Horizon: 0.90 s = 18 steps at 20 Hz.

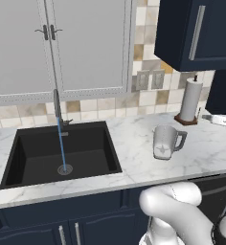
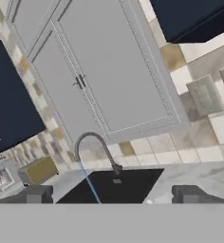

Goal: Turn on the sink faucet and place the jug under the water for a few seconds to fill it up.

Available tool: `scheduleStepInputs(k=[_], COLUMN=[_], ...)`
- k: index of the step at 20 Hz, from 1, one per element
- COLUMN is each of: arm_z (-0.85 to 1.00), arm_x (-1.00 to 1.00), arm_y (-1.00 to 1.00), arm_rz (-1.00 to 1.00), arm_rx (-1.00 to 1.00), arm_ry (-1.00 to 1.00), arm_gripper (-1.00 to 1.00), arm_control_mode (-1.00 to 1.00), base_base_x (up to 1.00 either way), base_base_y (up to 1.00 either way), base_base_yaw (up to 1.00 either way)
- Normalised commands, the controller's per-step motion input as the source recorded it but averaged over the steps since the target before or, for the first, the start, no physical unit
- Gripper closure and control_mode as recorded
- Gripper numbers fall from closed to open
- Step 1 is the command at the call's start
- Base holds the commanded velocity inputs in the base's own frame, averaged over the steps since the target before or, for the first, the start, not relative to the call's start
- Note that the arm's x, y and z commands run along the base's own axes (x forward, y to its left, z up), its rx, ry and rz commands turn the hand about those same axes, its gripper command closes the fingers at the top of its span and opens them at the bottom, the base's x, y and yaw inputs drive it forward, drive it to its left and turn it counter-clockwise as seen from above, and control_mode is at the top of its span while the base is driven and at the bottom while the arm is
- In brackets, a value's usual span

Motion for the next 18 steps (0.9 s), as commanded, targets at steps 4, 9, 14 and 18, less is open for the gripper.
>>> scheduleStepInputs(k=[4, 9, 14, 18], arm_z=[-0.7, -0.67, -0.38, -0.18], arm_x=[0.2, 0.23, 0.09, 0.05], arm_y=[-0.14, 0.0, 0.0, 0.01], arm_rz=[0.28, 0.22, 0.06, 0.0], arm_rx=[-0.01, -0.08, -0.11, -0.1], arm_ry=[-0.3, -0.35, -0.2, -0.02], arm_gripper=[-1.0, -1.0, -1.0, -1.0], arm_control_mode=[-1.0, -1.0, -1.0, -1.0], base_base_x=[0.0, 0.0, 0.0, 0.0], base_base_y=[0.0, 0.0, 0.0, 0.0], base_base_yaw=[0.0, 0.0, 0.0, 0.0])
